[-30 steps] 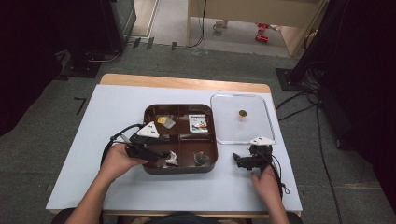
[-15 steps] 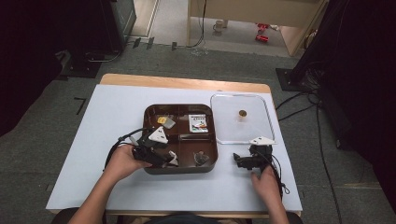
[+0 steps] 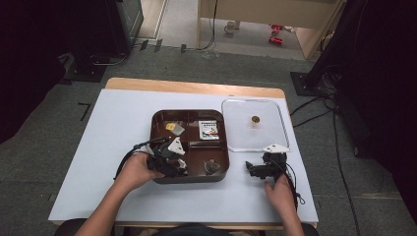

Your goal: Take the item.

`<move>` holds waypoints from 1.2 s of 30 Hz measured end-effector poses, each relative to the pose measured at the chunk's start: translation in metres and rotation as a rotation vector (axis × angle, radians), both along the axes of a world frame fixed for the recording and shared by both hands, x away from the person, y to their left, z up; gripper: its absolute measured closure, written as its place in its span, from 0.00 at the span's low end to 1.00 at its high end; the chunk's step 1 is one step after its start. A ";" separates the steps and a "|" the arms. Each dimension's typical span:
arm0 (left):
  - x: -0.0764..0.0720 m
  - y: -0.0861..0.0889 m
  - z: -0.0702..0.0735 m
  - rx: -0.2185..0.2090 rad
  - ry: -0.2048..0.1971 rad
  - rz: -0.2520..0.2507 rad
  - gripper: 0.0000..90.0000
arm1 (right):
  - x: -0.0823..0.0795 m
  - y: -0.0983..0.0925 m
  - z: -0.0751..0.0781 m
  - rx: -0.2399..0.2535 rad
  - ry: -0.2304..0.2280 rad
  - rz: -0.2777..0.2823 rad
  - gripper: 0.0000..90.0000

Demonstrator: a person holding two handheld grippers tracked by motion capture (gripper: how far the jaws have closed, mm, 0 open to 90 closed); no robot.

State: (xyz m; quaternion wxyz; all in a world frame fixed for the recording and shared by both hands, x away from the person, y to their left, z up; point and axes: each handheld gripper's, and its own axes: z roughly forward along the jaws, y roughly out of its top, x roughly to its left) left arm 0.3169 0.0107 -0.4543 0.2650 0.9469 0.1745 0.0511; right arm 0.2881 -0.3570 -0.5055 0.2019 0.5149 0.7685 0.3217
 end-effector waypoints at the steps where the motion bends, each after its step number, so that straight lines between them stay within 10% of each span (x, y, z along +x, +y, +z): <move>1: 0.000 0.000 0.000 0.000 0.000 0.000 0.47 | 0.000 0.000 0.000 0.000 0.000 0.000 0.00; 36: 0.005 0.000 0.011 0.034 0.046 0.082 0.94 | 0.000 0.000 0.000 -0.001 -0.001 0.000 0.00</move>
